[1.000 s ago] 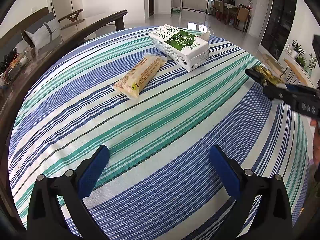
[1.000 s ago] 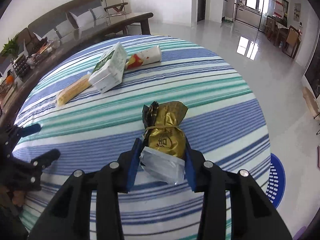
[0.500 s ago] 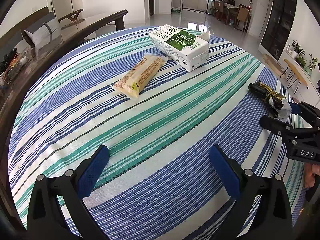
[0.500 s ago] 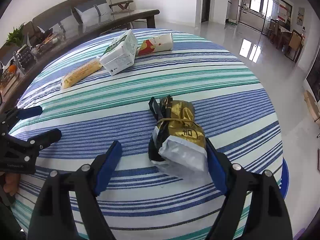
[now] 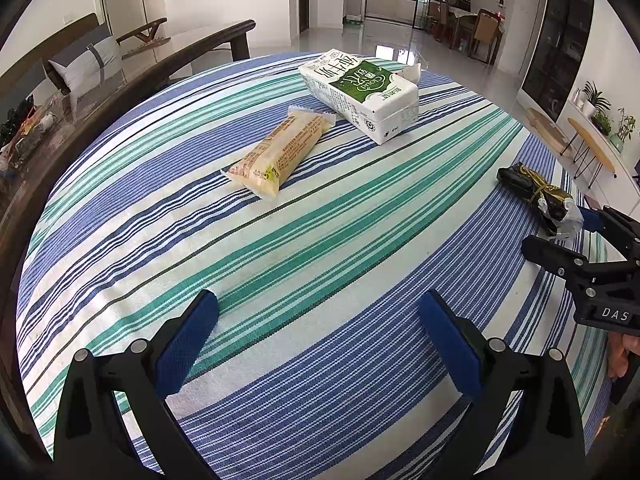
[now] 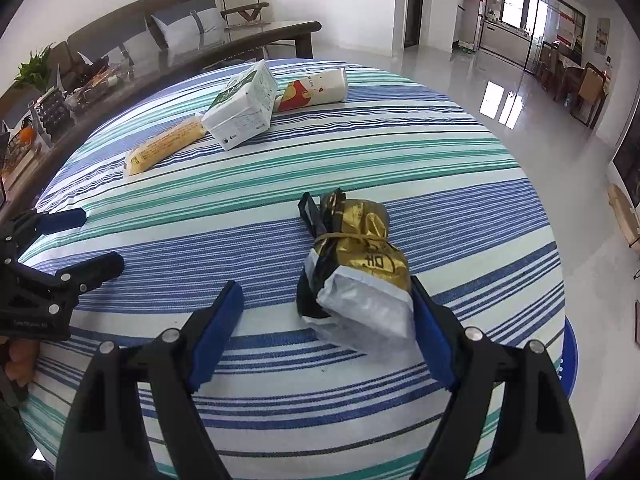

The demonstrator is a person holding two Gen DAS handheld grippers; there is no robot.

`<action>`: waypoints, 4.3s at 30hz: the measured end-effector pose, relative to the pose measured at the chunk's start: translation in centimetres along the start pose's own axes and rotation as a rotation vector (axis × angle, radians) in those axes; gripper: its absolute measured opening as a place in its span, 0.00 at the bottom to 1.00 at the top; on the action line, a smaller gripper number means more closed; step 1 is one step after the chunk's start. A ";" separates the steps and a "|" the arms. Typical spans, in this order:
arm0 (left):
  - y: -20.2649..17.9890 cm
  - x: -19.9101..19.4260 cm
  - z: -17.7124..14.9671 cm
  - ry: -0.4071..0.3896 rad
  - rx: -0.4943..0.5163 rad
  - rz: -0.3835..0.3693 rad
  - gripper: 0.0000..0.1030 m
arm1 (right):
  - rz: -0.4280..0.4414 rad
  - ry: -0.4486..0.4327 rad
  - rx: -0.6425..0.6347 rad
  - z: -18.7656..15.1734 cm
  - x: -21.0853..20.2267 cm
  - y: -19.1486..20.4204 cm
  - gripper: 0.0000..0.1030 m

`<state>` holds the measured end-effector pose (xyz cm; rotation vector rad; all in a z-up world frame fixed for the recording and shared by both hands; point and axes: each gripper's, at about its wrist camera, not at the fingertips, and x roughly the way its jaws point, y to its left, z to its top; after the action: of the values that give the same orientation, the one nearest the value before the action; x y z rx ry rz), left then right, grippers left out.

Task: Collect trash
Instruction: 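Grasp the gold-and-silver wrapper with the right gripper while the left gripper grasps the cream snack bar, then lift both items and carry them over the blue wastebasket, then open both grippers to drop the wrapper and snack bar into the wastebasket, then move both tools back over the table toward the milk carton and paper cup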

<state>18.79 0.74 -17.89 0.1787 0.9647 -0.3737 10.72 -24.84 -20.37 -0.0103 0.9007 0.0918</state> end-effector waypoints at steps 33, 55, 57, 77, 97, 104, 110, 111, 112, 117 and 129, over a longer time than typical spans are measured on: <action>-1.4 -2.9 -1.3 0.047 -0.081 -0.076 0.69 | 0.101 -0.023 0.060 -0.1 -0.7 -1.1 0.77; -2.7 -2.5 1.3 0.075 0.047 -0.092 0.14 | 0.129 0.150 0.119 2.8 -3.1 -3.8 0.41; -3.6 -3.8 1.1 0.043 0.039 -0.118 0.14 | 0.143 0.120 0.137 1.9 -4.8 -4.7 0.41; -34.5 -3.9 3.6 0.034 0.225 -0.456 0.14 | -0.125 0.014 0.387 -7.2 -11.6 -28.2 0.41; -47.5 14.6 5.8 0.153 0.291 -0.407 0.55 | -0.071 0.016 0.627 -9.6 -4.4 -39.9 0.68; -45.1 9.7 6.1 0.077 0.259 -0.425 0.82 | -0.184 -0.108 0.604 -8.6 -9.3 -39.7 0.90; -39.7 1.7 4.6 -0.014 0.264 -0.402 0.91 | -0.266 -0.189 0.493 -7.2 -11.3 -35.5 0.93; -38.1 0.7 4.2 -0.024 0.258 -0.387 0.92 | -0.269 -0.204 0.460 -6.9 -11.4 -34.3 0.93; -36.6 0.0 3.8 -0.031 0.249 -0.364 0.92 | -0.269 -0.216 0.427 -6.7 -11.5 -33.2 0.93; -27.7 -1.7 2.0 -0.041 0.142 -0.216 0.92 | -0.206 -0.233 0.256 -6.1 -10.3 -26.4 0.93; -12.6 -3.0 -1.0 -0.009 0.000 0.027 0.92 | 0.020 -0.146 0.022 -3.9 -6.4 -8.5 0.93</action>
<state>11.61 -9.82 -15.76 0.1897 0.9531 -0.3496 4.45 -33.95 -18.03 0.0256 0.7558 0.1003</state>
